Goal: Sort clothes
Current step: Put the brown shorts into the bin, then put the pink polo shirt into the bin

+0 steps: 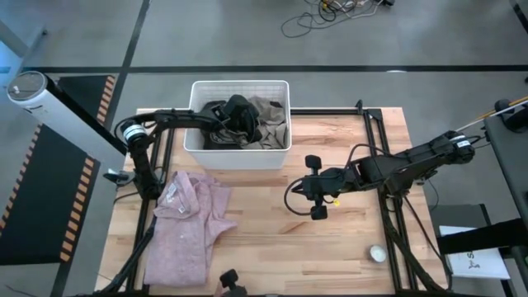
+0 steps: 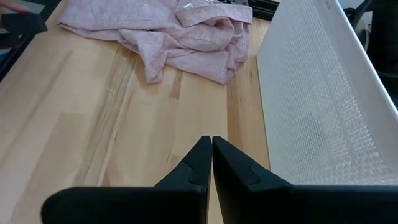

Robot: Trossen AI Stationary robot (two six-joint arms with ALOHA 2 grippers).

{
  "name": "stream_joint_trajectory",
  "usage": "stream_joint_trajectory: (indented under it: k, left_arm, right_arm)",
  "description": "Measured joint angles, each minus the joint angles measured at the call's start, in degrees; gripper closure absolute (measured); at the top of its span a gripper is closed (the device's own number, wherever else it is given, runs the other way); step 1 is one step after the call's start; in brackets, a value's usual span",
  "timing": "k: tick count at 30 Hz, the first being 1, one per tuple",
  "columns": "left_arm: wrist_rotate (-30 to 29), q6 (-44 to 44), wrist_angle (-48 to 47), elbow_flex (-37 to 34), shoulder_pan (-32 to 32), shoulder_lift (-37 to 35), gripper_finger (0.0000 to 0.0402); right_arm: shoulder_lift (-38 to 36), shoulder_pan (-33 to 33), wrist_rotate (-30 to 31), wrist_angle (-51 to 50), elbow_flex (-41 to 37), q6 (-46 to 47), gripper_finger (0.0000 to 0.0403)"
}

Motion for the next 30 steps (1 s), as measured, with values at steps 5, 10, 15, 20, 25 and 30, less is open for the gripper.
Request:
stream_joint_trajectory:
  k: [5,10,15,20,25,30]
  left_arm:
    - [0.5,0.0,-0.8,0.7,0.3,-0.5,0.0401]
    - [2.2,2.8,-10.1,4.7,0.1,-6.2,0.0401]
    - [0.3,6.4,-24.6,12.7,-0.6,-15.6,0.0401]
    - [-4.4,7.8,-36.5,18.1,-1.5,-23.7,0.0389]
    - [-4.5,7.8,-46.4,21.9,-2.9,-31.6,0.0351]
    - [-4.6,7.0,-54.6,23.4,-8.2,-38.3,0.0296]
  right_arm:
    - [0.0,0.0,0.0,0.0,-0.1,0.2,0.0403]
    - [0.0,0.0,0.0,0.0,-0.1,0.3,0.0403]
    - [0.0,0.0,0.0,0.0,-0.1,0.4,0.0403]
    - [0.0,0.0,-0.1,0.0,-0.1,0.5,0.0403]
    - [0.0,0.0,-0.2,0.0,-0.1,0.2,0.0403]
    - [0.0,0.0,-0.2,0.0,-0.1,-0.4,0.0403]
